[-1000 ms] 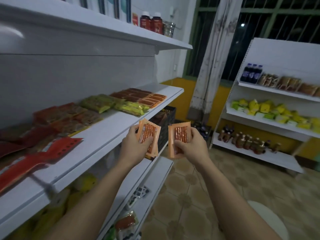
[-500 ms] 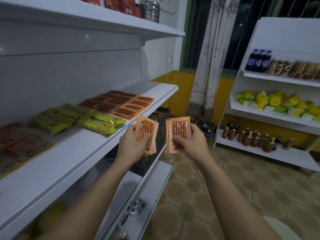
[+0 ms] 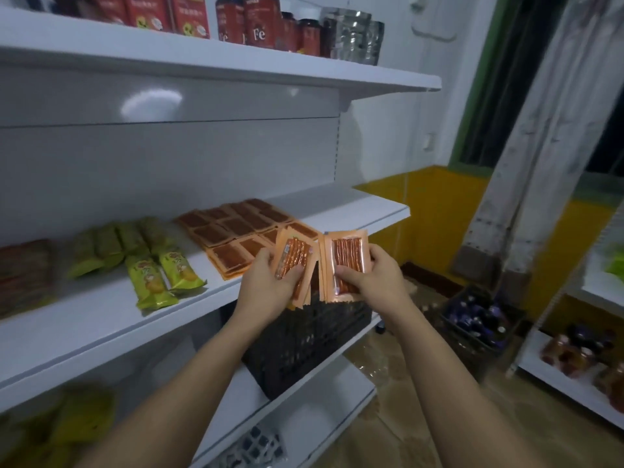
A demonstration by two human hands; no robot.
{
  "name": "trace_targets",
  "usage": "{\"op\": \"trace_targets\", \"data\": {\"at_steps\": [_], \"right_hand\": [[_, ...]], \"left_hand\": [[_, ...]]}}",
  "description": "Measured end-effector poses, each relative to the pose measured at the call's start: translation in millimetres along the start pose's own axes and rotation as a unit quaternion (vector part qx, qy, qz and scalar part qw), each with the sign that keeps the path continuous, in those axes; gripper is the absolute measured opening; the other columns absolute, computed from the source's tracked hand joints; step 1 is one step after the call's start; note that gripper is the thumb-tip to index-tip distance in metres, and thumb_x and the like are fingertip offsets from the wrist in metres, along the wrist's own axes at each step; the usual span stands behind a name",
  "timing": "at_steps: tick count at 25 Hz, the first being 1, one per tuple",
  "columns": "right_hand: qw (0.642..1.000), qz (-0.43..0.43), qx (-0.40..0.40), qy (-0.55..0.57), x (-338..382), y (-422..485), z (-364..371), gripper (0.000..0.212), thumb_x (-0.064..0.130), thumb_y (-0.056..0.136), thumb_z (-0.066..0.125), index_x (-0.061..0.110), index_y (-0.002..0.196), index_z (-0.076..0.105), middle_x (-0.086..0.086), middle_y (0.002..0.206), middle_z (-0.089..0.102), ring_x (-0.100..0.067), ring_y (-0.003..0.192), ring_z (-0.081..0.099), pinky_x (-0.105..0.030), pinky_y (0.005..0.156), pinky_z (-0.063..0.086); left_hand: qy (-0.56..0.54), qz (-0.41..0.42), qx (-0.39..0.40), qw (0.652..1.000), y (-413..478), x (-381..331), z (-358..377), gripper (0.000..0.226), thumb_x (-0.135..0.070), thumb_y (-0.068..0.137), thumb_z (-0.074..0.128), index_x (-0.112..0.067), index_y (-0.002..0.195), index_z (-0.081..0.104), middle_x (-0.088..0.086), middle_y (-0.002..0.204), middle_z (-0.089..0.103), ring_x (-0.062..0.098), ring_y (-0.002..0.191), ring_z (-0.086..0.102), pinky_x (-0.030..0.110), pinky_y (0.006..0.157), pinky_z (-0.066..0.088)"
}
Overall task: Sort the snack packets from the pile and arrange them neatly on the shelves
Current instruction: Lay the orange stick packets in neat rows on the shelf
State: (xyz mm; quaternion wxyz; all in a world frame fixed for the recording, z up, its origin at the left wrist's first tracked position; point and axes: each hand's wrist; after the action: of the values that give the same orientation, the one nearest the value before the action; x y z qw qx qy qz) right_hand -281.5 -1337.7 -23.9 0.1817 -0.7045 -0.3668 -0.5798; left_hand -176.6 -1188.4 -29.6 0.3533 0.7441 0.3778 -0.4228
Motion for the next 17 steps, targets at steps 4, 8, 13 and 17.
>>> {"op": "trace_targets", "data": {"at_steps": [4,8,13,17], "right_hand": [[0.996,-0.022,0.077,0.041,-1.5,52.2,21.6,0.037,0.023,0.081,0.077,0.028,0.111,0.056,0.007,0.102,0.069,-0.01,0.092,0.068,-0.033,0.082,0.058],[0.989,-0.036,0.128,0.066,-0.2,109.5,56.7,0.035,0.022,0.082,0.077,0.029,0.109,0.056,0.007,0.103,0.069,-0.011,0.095,0.068,-0.036,0.087,0.056],[0.99,-0.047,0.129,0.029,3.2,181.2,74.4,0.03,0.017,0.079,0.079,0.025,0.103,0.061,0.006,0.096,0.07,-0.01,0.088,0.067,-0.034,0.085,0.056],[0.99,-0.038,0.115,0.071,2.8,240.8,84.0,0.027,0.013,0.079,0.079,0.024,0.097,0.063,0.002,0.093,0.072,-0.015,0.086,0.07,-0.035,0.081,0.057]], "left_hand": [[0.017,-0.026,-0.067,0.997,26.8,0.7,-1.8,0.036,-0.031,0.091,0.067,-0.022,0.121,0.049,-0.008,0.11,0.059,0.013,0.102,0.06,0.034,0.088,0.051],[0.022,-0.052,-0.134,0.989,77.6,19.5,-19.4,0.033,-0.034,0.09,0.067,-0.022,0.115,0.049,-0.005,0.108,0.063,0.016,0.098,0.064,0.042,0.087,0.055],[0.031,-0.087,-0.153,0.984,157.4,30.0,-35.2,0.036,-0.034,0.091,0.066,-0.017,0.119,0.051,0.002,0.112,0.064,0.023,0.103,0.062,0.039,0.092,0.049],[0.052,-0.089,-0.112,0.988,199.6,45.9,-25.8,0.03,-0.034,0.094,0.059,-0.012,0.115,0.06,0.007,0.105,0.069,0.026,0.103,0.064,0.032,0.086,0.047]]}}
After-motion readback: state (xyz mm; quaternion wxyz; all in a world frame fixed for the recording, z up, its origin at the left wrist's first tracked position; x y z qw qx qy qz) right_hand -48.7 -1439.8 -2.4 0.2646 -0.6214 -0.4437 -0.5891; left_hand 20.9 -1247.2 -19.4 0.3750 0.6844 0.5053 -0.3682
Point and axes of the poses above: each hand's wrist, its own y-axis towards the middle knuckle, its own z-axis out of the palm, x = y × z
